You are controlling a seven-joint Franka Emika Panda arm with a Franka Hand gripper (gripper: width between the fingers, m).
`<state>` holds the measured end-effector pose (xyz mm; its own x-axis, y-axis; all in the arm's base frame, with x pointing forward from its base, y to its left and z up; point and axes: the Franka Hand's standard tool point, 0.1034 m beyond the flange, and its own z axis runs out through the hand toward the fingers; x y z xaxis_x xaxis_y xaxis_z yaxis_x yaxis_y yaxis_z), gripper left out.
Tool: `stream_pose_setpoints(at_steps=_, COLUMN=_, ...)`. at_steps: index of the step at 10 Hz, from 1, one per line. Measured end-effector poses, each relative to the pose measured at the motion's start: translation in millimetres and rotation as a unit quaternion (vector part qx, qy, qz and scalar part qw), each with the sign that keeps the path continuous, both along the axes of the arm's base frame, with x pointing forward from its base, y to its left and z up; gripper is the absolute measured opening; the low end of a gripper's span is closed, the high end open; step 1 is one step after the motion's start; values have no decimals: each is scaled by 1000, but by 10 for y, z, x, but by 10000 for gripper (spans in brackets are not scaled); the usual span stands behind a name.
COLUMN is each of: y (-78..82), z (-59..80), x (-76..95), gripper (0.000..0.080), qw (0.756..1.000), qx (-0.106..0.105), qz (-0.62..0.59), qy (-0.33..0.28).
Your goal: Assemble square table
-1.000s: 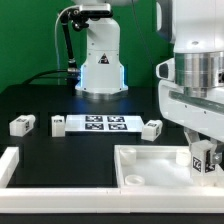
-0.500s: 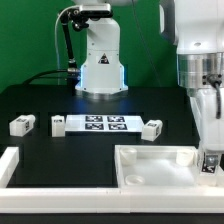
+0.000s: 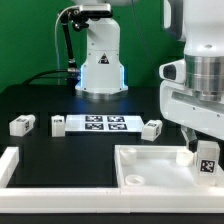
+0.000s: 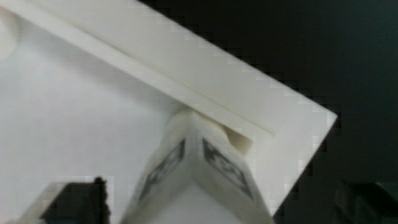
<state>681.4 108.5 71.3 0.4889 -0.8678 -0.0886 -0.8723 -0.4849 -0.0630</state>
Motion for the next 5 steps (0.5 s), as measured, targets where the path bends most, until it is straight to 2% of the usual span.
stream_pose_setpoints(at_steps=3, y=-19, z=-1, x=2, gripper=649, qw=994, qx=-3, qz=110, qy=-11)
stream_pose_setpoints(at_steps=4, y=-73, z=19, x=23, gripper=649, qw=975, qx=-16, qz=219, qy=-21)
stream_pose_setpoints(at_steps=5, y=-130, z=70, x=92, gripper=649, qw=936, qx=-37, qz=348, qy=-35)
